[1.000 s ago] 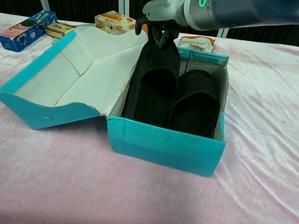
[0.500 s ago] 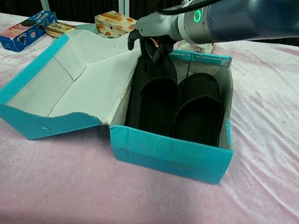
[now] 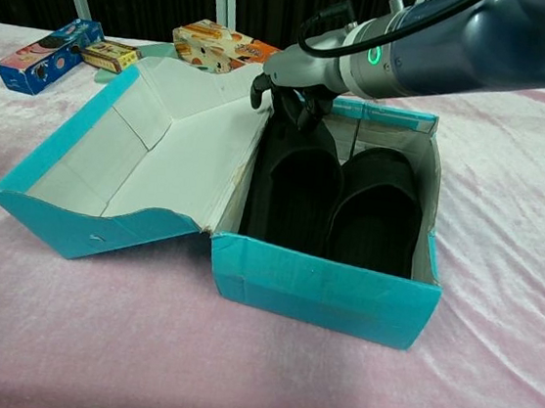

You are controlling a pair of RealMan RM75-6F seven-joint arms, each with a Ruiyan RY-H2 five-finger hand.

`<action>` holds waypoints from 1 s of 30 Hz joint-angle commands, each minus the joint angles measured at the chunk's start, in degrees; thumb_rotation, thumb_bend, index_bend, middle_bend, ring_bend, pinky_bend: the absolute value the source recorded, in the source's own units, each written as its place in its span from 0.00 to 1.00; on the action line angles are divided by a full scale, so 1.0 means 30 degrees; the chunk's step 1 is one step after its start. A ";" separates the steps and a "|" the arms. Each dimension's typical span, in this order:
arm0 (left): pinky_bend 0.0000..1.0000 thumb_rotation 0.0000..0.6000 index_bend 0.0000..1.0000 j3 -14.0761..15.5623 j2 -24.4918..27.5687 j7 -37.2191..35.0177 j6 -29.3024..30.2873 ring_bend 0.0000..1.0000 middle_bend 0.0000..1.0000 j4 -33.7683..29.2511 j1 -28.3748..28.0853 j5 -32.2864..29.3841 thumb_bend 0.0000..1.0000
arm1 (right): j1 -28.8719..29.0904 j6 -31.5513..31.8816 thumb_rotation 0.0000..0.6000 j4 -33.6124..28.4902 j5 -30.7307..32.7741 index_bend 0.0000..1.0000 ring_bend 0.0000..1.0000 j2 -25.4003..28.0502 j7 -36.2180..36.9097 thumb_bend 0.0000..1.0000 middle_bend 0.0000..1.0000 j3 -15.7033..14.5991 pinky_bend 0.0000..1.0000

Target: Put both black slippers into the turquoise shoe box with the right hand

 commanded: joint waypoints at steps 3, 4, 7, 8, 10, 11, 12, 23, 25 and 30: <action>0.03 1.00 0.12 0.0021 0.0007 0.0043 0.0029 0.12 0.16 -0.0064 0.0020 0.0017 0.00 | -0.0211 0.0252 1.00 -0.0265 -0.0328 0.18 0.02 0.0271 0.0316 0.96 0.27 0.0001 0.05; 0.03 1.00 0.12 0.0021 0.0008 0.0040 0.0044 0.12 0.16 -0.0067 0.0029 0.0017 0.00 | -0.0282 0.0327 1.00 -0.0375 -0.0458 0.17 0.02 0.0390 0.0437 0.90 0.24 0.0051 0.05; 0.03 1.00 0.12 0.0013 0.0014 -0.0006 0.0123 0.12 0.16 -0.0063 0.0072 0.0029 0.00 | -0.0646 0.0771 1.00 -0.1066 -0.1267 0.13 0.01 0.1035 0.0906 0.61 0.18 0.0203 0.05; 0.03 1.00 0.12 0.0011 0.0014 -0.0016 0.0134 0.12 0.16 -0.0058 0.0076 0.0037 0.00 | -0.0783 0.0935 1.00 -0.1331 -0.1550 0.11 0.00 0.1254 0.1062 0.50 0.16 0.0245 0.05; 0.03 1.00 0.12 0.0009 0.0014 -0.0030 0.0159 0.12 0.16 -0.0063 0.0079 0.0073 0.00 | -0.1087 0.1247 1.00 -0.1930 -0.2111 0.06 0.00 0.1746 0.1410 0.34 0.12 0.0342 0.05; 0.03 1.00 0.12 0.0008 0.0012 -0.0034 0.0175 0.12 0.16 -0.0073 0.0076 0.0105 0.00 | -0.1230 0.1361 1.00 -0.2207 -0.2353 0.04 0.00 0.1972 0.1560 0.28 0.11 0.0370 0.05; 0.03 1.00 0.12 0.0012 0.0016 -0.0034 0.0195 0.12 0.16 -0.0085 0.0078 0.0137 0.00 | -0.1380 0.1487 1.00 -0.2494 -0.2575 0.03 0.00 0.2208 0.1723 0.25 0.10 0.0406 0.05; 0.03 1.00 0.12 0.0009 0.0271 -0.0035 0.0801 0.12 0.16 -0.0435 0.0300 0.0475 0.00 | -0.3774 0.3185 1.00 -0.5669 -0.6145 0.00 0.00 0.5084 0.3899 0.22 0.07 0.0525 0.05; 0.03 1.00 0.12 -0.0007 0.0305 -0.0104 0.0956 0.12 0.16 -0.0440 0.0389 0.0486 0.00 | -0.4763 0.4281 1.00 -0.6690 -0.7601 0.00 0.00 0.6153 0.4243 0.27 0.07 0.0156 0.05; 0.03 1.00 0.12 -0.0040 0.0337 0.0049 0.1390 0.12 0.16 -0.0519 0.0567 0.0573 0.00 | -0.8025 0.8402 1.00 -0.8518 -1.0978 0.00 0.00 0.8107 0.4812 0.35 0.07 -0.1292 0.05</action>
